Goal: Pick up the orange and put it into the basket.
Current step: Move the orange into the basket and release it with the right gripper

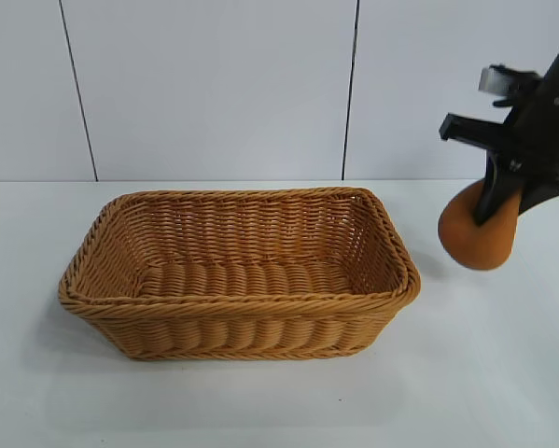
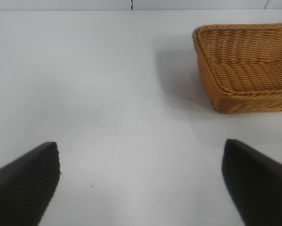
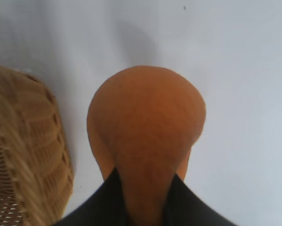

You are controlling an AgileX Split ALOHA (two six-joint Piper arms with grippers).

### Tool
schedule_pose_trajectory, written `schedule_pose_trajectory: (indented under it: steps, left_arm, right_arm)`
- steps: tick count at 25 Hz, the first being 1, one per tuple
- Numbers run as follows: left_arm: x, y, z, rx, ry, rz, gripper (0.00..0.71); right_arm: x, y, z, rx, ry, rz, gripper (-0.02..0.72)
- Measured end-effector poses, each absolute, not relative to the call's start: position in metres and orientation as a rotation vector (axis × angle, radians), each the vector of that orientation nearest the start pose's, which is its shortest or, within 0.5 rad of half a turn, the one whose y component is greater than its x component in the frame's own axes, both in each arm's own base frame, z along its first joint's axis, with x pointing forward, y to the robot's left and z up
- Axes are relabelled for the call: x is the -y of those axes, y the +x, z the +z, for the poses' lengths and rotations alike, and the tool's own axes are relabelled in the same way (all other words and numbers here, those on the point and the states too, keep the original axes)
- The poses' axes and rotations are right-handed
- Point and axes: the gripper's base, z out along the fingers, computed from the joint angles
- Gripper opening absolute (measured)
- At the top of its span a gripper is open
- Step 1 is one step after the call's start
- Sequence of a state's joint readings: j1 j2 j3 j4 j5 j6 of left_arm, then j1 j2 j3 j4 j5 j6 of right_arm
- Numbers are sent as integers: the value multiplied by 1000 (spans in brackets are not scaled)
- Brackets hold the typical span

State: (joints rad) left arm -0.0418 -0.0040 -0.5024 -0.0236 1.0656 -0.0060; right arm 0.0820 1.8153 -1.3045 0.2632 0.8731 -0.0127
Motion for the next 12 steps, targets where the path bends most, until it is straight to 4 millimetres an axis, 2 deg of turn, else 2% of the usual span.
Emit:
schedule_pose_trajectory:
  steps: [2,5,8,12]
  left_arm:
    - [2,-6,278,-2043,38,-58,666]
    - [2,-6,278,-2043,38,-58,666]
    - [2,-6,278,-2043,38,-58,666]
    - [2,-6,278,-2043,38,-58,666]
  right_arm:
    - [-49,360,239,-2805,59,348,64]
    - [-60,351,259,-2754,14,373,64]
    - [-87,345,266,-2729,-68,423,64]
    - [-139,336,269,-2660,-182,535,64]
